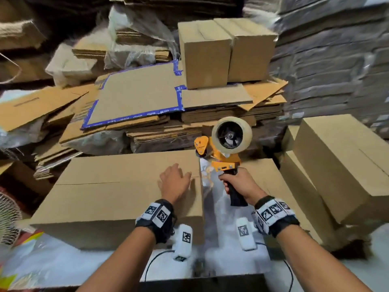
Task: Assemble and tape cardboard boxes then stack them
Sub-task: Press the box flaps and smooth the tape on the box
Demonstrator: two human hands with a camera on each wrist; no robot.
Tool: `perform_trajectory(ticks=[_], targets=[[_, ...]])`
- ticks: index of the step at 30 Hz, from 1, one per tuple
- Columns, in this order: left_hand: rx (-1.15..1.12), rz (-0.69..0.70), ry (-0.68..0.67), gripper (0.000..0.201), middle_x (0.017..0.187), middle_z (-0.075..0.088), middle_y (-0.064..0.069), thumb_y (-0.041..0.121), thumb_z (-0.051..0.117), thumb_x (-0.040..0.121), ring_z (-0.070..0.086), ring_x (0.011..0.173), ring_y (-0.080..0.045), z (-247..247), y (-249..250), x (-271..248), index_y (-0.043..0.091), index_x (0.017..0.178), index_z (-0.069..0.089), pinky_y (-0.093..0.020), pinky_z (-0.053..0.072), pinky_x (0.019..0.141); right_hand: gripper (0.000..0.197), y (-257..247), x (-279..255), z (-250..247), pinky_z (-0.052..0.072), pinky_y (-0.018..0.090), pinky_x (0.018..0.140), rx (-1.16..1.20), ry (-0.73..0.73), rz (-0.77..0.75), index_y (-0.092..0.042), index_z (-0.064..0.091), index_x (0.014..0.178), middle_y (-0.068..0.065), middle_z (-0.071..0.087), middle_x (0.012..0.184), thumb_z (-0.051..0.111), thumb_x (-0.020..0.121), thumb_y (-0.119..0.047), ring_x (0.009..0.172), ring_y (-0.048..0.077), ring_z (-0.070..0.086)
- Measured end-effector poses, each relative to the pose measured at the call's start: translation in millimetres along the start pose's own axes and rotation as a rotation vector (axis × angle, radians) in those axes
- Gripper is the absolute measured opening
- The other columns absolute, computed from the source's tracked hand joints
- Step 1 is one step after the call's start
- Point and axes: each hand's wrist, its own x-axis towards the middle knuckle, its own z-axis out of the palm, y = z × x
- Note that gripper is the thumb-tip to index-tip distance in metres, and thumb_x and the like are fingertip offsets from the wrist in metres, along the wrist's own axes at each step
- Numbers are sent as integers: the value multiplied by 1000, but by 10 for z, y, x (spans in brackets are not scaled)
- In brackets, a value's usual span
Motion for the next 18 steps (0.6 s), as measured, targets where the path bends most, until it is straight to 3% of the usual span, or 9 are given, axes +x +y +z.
perform_trajectory(ticks=[3, 6, 9, 12, 13, 15, 18], targets=[[-86, 66, 50, 69, 143, 52, -19, 52, 54, 89, 49, 130, -37, -351, -378, 59, 12, 144, 48, -50, 40, 110, 16, -285, -12, 185, 42, 27, 49, -225, -25, -147, -7, 62, 79, 3, 54, 53, 75, 88, -8, 48, 17, 47], [-17, 65, 164, 58, 137, 56, -18, 43, 61, 92, 52, 127, -36, -840, -934, 170, 9, 139, 54, -49, 42, 108, 19, -513, 12, 561, 39, 28, 53, -361, -86, -236, -8, 65, 77, -4, 54, 52, 79, 86, -18, 50, 13, 46], [115, 7, 296, 47, 133, 59, -18, 33, 66, 94, 51, 125, -36, -1435, -1572, 254, 10, 134, 59, -47, 41, 107, 13, -718, 28, 1122, 42, 24, 56, -494, -144, -302, -20, 68, 78, -11, 60, 51, 78, 86, -18, 48, 3, 49], [184, -144, 354, 51, 133, 57, -20, 36, 66, 94, 49, 127, -39, -1987, -2258, 385, 9, 136, 57, -52, 42, 104, 8, -850, 98, 1734, 47, 25, 52, -538, -259, -293, -18, 72, 86, -9, 63, 56, 75, 87, -10, 53, 10, 57], [199, -192, 351, 55, 135, 55, -21, 38, 65, 93, 47, 130, -41, -2132, -2480, 426, 9, 139, 54, -54, 41, 106, 3, -885, 127, 1936, 49, 25, 51, -556, -287, -285, -11, 73, 89, -4, 64, 60, 75, 87, -10, 55, 14, 59], [176, -221, 275, 65, 143, 50, -21, 40, 64, 94, 45, 134, -40, -2321, -2821, 456, 8, 146, 44, -53, 39, 109, 12, -936, 214, 2321, 51, 27, 52, -599, -318, -276, -3, 73, 94, 6, 65, 68, 76, 87, -13, 56, 17, 59], [66, -129, 96, 55, 143, 51, -15, 32, 64, 96, 49, 130, -32, -2342, -3040, 385, 7, 141, 45, -36, 40, 101, 9, -1026, 333, 2856, 45, 29, 50, -655, -378, -273, -6, 73, 92, 3, 61, 64, 74, 87, -13, 53, 17, 53]])
